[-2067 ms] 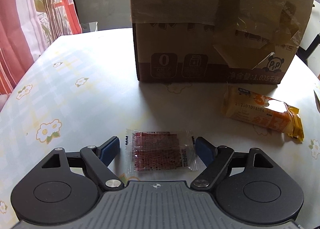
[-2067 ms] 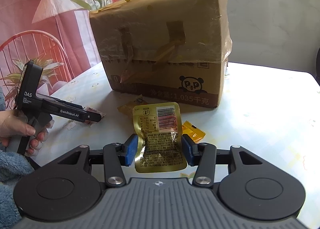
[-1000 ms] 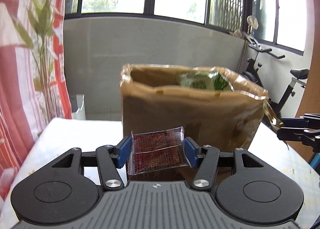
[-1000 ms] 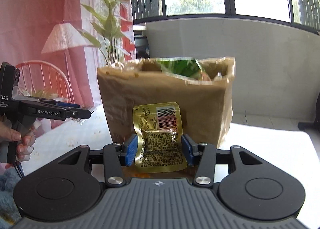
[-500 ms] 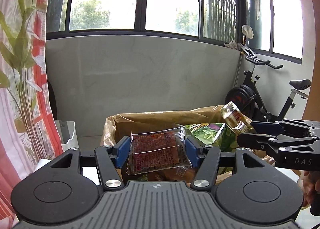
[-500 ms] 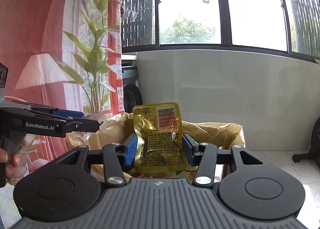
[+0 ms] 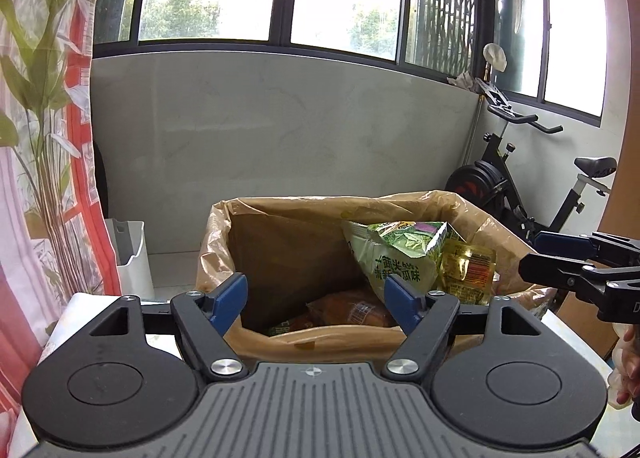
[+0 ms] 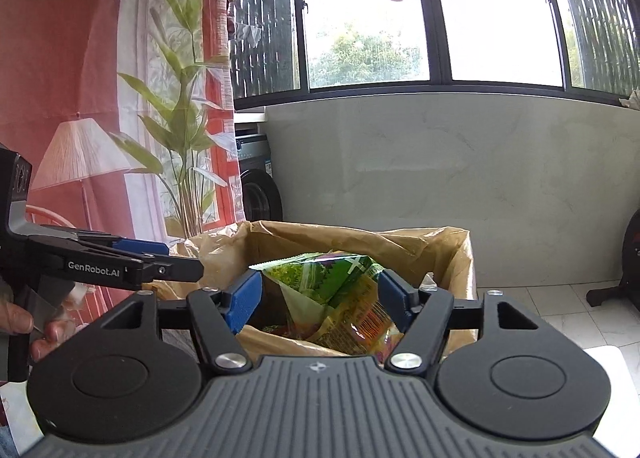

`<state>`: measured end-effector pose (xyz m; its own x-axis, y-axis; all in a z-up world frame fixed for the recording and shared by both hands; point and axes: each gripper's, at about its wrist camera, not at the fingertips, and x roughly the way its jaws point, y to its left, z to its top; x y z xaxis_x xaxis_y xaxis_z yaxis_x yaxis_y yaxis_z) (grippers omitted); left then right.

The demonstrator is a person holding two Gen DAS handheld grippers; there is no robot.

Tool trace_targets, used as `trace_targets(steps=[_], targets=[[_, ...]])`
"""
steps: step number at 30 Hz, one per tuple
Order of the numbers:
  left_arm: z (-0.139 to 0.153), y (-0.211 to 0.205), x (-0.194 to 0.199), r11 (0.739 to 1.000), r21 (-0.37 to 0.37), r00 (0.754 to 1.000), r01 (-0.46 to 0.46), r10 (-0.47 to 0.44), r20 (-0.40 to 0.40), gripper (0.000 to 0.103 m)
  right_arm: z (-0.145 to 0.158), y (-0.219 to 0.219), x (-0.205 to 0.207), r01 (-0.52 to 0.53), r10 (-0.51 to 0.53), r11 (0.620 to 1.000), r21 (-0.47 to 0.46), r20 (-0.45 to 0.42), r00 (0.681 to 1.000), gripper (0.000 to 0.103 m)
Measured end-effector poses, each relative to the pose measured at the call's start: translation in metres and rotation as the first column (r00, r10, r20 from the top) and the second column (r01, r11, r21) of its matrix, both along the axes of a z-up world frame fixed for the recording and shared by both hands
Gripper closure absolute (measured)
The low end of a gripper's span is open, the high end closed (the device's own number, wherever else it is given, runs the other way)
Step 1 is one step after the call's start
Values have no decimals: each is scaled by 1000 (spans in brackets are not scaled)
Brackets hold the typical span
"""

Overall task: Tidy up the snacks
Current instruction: 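Lower the left tool to the orange cereal bar while the right tool approaches the yellow candy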

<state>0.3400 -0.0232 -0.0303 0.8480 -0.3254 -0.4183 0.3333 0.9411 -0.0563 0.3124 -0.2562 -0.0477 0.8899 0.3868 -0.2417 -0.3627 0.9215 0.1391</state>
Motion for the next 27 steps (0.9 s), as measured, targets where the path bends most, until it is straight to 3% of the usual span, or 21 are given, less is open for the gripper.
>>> trace_targets(steps=[11,17,22,27], targets=[[-12,21,-59,998,-56,1000,1,-1,-2,26,-32,-23,-60,46,-46,999,10,-40,998,35],[-42,18,-71,997,-74,997,1,-6,-78,30,-64,-23,-77,37,-32,999,28,-162,986,37],[-71,8,-67,998,-62,986,1,-11,-164,31,-104,-14,-76,58,-66,998,-36,-320,945,47],[-97,-2,-55,998,-52,968,47,-58,-243,43,-143,-10,-69,82,-121,991,-104,-458,881,55]])
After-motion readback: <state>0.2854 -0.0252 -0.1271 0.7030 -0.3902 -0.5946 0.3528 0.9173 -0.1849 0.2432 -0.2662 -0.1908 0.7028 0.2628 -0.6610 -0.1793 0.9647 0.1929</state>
